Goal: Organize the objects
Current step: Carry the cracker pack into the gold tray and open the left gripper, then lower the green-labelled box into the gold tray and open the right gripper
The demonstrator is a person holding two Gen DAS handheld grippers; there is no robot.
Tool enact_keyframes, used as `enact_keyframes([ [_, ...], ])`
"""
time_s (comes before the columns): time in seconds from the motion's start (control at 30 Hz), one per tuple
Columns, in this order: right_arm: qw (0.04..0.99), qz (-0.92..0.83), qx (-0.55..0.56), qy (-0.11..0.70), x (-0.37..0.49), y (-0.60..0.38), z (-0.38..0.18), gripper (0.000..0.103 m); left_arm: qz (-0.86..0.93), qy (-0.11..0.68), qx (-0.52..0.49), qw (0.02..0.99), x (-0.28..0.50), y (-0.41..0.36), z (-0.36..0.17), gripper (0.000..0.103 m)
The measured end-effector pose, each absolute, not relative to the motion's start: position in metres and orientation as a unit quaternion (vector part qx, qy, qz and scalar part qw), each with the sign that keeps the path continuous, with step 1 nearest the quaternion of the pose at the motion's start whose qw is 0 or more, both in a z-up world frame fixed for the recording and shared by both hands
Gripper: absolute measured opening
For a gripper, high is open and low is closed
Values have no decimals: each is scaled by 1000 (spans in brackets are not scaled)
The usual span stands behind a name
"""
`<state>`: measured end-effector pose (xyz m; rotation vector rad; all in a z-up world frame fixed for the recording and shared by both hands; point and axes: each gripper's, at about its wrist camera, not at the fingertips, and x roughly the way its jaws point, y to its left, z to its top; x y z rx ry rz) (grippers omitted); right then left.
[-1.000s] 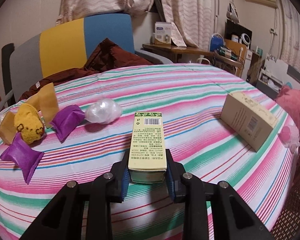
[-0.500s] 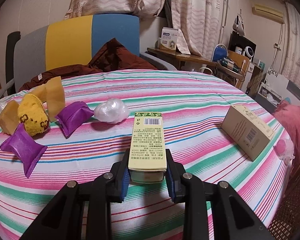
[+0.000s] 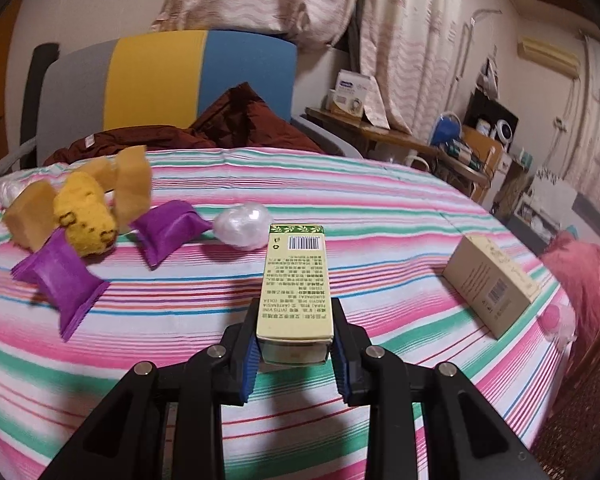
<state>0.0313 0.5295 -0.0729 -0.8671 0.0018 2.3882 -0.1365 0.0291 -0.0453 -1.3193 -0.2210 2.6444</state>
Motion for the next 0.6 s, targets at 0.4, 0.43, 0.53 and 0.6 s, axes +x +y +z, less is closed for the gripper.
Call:
enact_keyframes([
  [0.4,182,931,-312,47,42,449,-56,30,921,-50,-369,112,-65,33,-21,100],
  [0.43,166,936,-305,49,42,437,-49,30,922,-51,-366,113,-62,32,-20,101],
  [0.53,113,951,-286,40,40,398,-27,30,924,-65,-359,115,-46,28,-21,103],
  [0.6,74,956,-281,36,37,373,-15,30,923,-71,-361,110,-40,25,-24,103],
])
